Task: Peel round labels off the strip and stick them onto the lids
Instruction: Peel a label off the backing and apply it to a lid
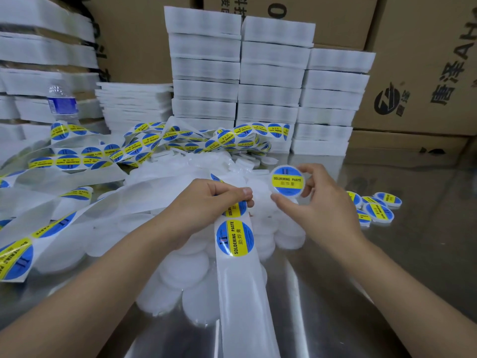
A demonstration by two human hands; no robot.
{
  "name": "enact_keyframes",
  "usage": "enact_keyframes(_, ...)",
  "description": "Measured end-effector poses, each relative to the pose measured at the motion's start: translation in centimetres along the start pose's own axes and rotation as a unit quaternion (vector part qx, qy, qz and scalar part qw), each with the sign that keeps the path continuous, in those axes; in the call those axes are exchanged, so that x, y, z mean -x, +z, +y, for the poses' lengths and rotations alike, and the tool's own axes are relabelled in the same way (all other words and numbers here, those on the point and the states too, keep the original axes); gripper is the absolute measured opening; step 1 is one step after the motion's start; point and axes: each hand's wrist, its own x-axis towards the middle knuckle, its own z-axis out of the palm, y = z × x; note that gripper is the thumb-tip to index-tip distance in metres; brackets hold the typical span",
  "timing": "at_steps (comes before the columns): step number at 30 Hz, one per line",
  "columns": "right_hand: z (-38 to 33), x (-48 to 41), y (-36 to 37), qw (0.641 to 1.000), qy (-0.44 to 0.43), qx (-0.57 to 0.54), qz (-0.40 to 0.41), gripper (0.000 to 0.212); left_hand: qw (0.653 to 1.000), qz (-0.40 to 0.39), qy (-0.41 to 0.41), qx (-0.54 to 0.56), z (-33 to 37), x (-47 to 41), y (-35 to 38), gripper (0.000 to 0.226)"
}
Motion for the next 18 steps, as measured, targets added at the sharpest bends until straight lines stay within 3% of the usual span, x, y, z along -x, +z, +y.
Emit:
enact_keyframes(8,5.7,-2.8,-0.5,0.967,0.148,0.209,0.014,0.056,1.000,-0.019,0.008,-0.012,0.3,0.3,0.1,0.023)
enact_keyframes(14,8.2,-2.9,-0.5,0.928,0.202,0.303,-0.074,0.058,0.999,-0.031,0.013,-0.012,0.5,0.5,0.1,0.022)
enact_keyframes(18,8.3,-2.9,-0.5,0.918,0.217,0.318,-0.091,0.058,0.999,-0.033,0.010,-0.002,0.7,0.7,0.1,0.025)
